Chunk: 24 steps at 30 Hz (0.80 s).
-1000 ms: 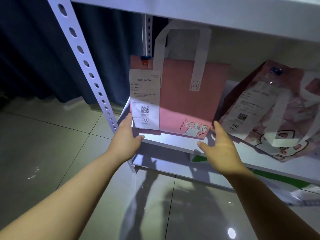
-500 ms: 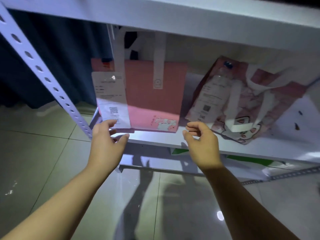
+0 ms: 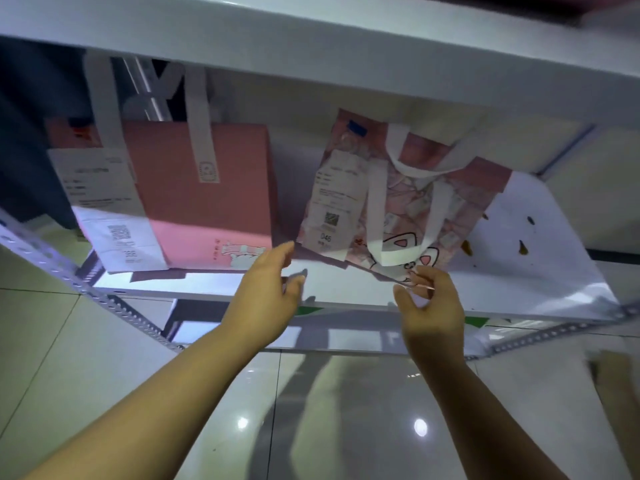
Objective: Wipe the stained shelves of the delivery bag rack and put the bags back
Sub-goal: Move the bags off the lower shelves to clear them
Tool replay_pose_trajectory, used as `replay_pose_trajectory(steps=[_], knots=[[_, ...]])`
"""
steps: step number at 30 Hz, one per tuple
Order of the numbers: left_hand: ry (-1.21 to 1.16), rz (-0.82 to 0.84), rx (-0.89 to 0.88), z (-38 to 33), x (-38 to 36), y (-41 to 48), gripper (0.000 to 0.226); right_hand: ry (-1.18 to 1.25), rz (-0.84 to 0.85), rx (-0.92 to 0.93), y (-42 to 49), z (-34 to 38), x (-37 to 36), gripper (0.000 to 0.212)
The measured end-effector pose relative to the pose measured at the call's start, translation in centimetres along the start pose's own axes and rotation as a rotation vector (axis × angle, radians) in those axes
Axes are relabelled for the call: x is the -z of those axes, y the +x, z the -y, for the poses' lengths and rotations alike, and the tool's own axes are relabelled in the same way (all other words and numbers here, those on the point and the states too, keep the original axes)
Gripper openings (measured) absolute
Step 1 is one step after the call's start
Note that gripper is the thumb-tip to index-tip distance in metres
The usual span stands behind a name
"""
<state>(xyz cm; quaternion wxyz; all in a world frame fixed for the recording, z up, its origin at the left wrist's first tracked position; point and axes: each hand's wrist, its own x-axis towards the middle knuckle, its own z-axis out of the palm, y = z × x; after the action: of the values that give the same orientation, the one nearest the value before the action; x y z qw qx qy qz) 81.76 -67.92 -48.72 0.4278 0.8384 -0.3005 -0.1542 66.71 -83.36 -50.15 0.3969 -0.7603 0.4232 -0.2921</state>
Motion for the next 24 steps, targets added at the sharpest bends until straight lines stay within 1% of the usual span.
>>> replay_pose_trajectory(steps=[2,4,7,9,12,15,17,19,22,23,24], knots=[[0.037,-0.010,-0.003,-0.9,-1.1,1.3,0.051,-0.049,-0.046,-0.011,1.0,-0.8,0.7,0.047],[0.064,-0.029,0.021,-1.8,-2.0,2.8,0.043,-0.078,-0.061,-0.012,1.9,-1.3,1.2,0.059],[0.085,-0.017,0.137,-3.2,-2.9,5.0,0.034,-0.124,-0.054,0.052,2.8,-1.8,1.6,0.071],[0.072,-0.010,0.160,-3.7,-3.3,6.1,0.041,-0.145,-0.022,0.082,3.2,-2.0,1.6,0.070],[-0.001,0.008,0.141,-3.8,-3.5,7.1,0.066,-0.157,0.070,0.101,3.6,-2.0,1.6,0.065],[-0.027,-0.020,0.191,-3.3,-3.4,7.9,0.074,-0.215,0.148,0.085,3.9,-2.2,1.9,0.066],[-0.032,-0.033,0.180,-2.9,-3.4,8.4,0.068,-0.250,0.173,0.080,4.2,-2.4,2.1,0.067],[-0.054,-0.042,0.120,-2.7,-3.4,8.7,0.057,-0.271,0.197,0.082,4.5,-2.5,2.3,0.067],[-0.053,-0.061,0.032,-2.4,-3.3,8.9,0.037,-0.227,0.209,0.051,5.2,-2.6,2.3,0.068],[-0.061,-0.061,0.014,-2.3,-3.3,8.9,0.034,-0.196,0.207,0.022,5.4,-2.7,2.3,0.068],[-0.077,-0.057,0.009,-2.2,-3.3,8.8,0.036,-0.165,0.204,-0.012,5.7,-2.8,2.2,0.069]])
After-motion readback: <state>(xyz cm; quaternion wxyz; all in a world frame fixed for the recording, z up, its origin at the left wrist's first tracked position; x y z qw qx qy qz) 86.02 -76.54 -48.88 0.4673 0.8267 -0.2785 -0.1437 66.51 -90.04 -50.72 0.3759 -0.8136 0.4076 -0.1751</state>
